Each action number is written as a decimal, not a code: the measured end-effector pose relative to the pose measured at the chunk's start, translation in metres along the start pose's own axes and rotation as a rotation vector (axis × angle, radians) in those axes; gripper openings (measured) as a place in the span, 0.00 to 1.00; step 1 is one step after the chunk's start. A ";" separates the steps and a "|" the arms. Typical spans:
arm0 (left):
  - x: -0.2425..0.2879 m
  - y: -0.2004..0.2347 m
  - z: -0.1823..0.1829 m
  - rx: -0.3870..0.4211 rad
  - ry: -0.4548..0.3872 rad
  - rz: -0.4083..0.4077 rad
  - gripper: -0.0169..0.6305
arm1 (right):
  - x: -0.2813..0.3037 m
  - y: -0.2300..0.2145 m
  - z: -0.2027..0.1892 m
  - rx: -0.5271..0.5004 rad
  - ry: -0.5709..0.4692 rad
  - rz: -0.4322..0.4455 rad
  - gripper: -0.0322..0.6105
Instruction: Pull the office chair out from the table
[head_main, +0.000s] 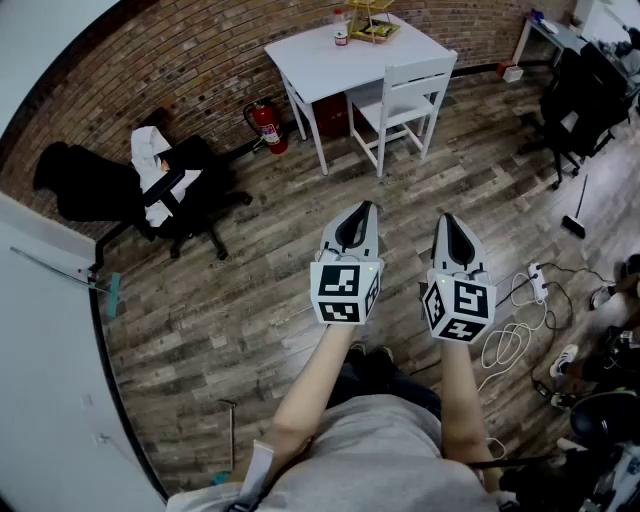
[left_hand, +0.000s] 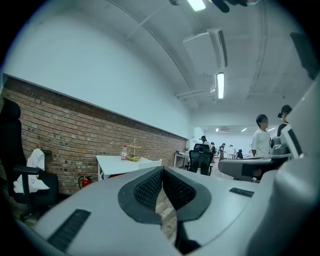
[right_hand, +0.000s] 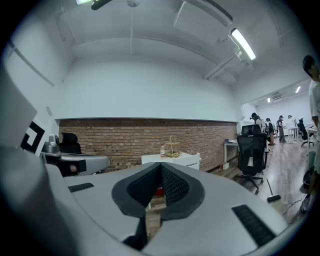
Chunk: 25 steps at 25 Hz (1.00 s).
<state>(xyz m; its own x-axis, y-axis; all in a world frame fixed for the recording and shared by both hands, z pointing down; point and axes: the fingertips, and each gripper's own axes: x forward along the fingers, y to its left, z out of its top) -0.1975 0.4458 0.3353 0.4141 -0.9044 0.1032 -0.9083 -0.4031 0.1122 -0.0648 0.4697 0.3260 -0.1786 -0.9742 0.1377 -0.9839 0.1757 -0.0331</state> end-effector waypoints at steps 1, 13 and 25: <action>0.000 0.000 0.001 0.002 -0.001 0.000 0.05 | 0.000 0.000 0.000 0.003 0.000 0.000 0.07; -0.006 -0.002 0.004 0.009 -0.010 0.007 0.05 | -0.004 0.002 -0.002 0.026 -0.007 0.018 0.07; 0.014 -0.023 -0.004 -0.006 0.000 0.019 0.05 | 0.000 -0.035 -0.006 0.046 -0.012 0.025 0.07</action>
<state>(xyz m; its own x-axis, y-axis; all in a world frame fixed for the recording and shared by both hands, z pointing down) -0.1702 0.4436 0.3385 0.3964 -0.9121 0.1050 -0.9158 -0.3847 0.1157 -0.0308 0.4643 0.3327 -0.2030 -0.9713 0.1240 -0.9776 0.1939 -0.0815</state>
